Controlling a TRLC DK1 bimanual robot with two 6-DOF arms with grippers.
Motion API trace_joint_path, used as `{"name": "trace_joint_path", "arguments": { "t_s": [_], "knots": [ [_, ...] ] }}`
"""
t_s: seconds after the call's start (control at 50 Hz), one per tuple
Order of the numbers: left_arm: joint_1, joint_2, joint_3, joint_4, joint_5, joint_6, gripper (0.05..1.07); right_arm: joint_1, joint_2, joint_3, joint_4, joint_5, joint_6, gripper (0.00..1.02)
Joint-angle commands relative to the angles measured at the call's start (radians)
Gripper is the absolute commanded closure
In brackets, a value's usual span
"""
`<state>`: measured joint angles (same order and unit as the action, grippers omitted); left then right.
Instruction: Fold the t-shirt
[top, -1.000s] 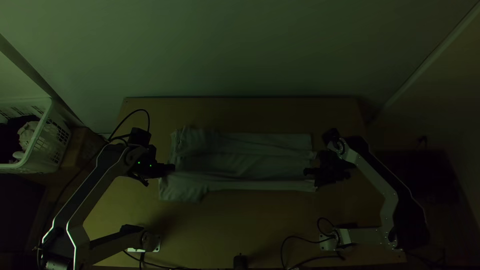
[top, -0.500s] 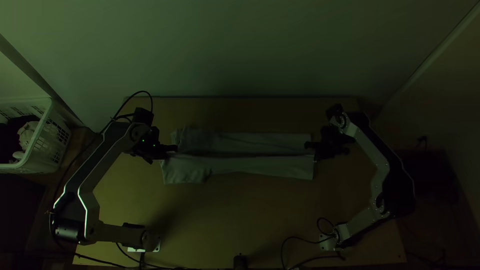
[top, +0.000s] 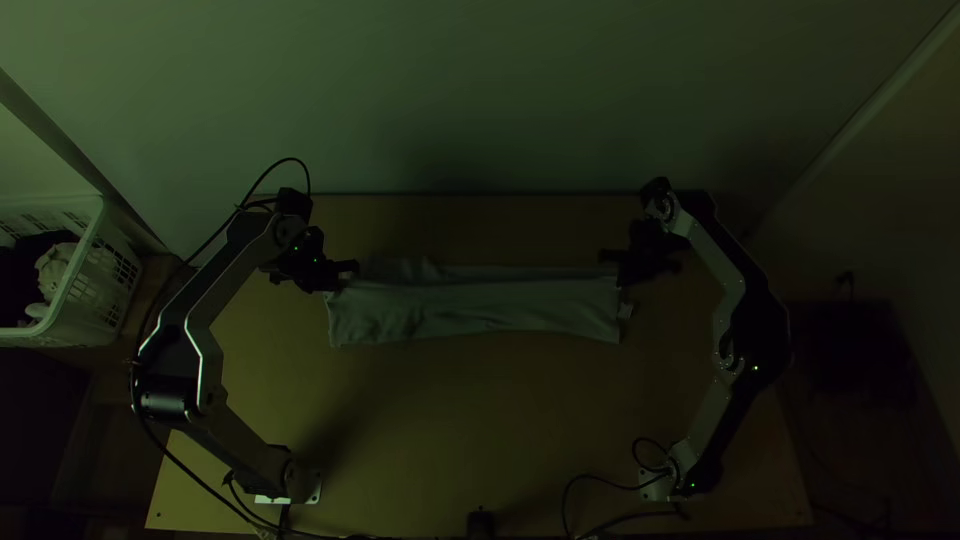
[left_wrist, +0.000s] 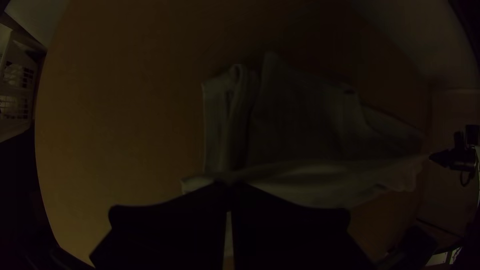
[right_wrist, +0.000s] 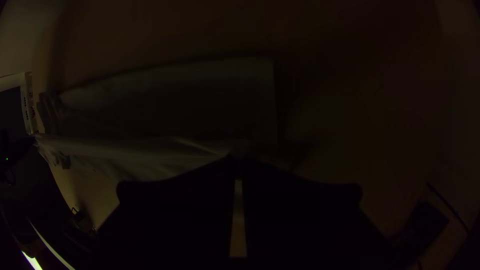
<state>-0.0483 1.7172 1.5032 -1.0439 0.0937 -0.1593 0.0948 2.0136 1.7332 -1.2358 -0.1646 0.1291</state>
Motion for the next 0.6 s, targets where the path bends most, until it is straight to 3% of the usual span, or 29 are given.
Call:
{"name": "trace_joint_path", "arguments": {
  "t_s": [0.0, 0.06, 0.08, 0.12, 0.14, 0.16, 0.2, 0.22, 0.34, 0.48, 0.58],
  "knots": [
    [0.016, 0.048, 0.058, 0.007, 0.000, 0.014, 1.04, -0.017, 0.060, 0.066, -0.005, 0.020, -0.003, 1.00],
    [0.019, 0.074, 0.084, 0.013, 0.018, 0.006, 1.04, -0.017, 0.082, 0.094, -0.005, 0.020, 0.000, 0.97],
    [0.021, 0.084, 0.094, 0.019, 0.021, 0.000, 1.02, -0.017, 0.088, 0.103, -0.005, 0.020, 0.001, 0.91],
    [0.021, 0.102, 0.114, 0.028, 0.044, -0.008, 0.90, -0.017, 0.094, 0.112, -0.005, 0.020, 0.003, 0.73],
    [0.021, 0.108, 0.121, 0.033, 0.060, -0.006, 0.80, -0.017, 0.096, 0.115, -0.005, 0.020, 0.003, 0.59],
    [0.021, 0.111, 0.127, 0.045, 0.072, -0.006, 0.63, -0.017, 0.096, 0.115, -0.005, 0.020, 0.003, 0.45],
    [0.021, 0.108, 0.126, 0.079, 0.078, -0.006, 0.25, -0.015, 0.096, 0.114, -0.005, 0.020, 0.003, 0.07],
    [0.022, 0.105, 0.124, 0.094, 0.080, -0.006, 0.08, -0.015, 0.094, 0.112, -0.005, 0.022, 0.003, 0.02],
    [0.041, 0.097, 0.123, 0.157, 0.104, -0.006, 0.09, -0.020, 0.079, 0.104, -0.005, 0.027, 0.003, 0.03],
    [0.090, 0.099, 0.106, 0.165, 0.281, 0.010, 0.09, -0.035, 0.042, 0.104, -0.005, 0.046, 0.021, 0.03],
    [0.119, 0.088, 0.081, 0.162, 0.328, 0.072, 0.09, -0.043, 0.004, 0.100, -0.005, 0.046, 0.024, 0.03]
  ]
}}
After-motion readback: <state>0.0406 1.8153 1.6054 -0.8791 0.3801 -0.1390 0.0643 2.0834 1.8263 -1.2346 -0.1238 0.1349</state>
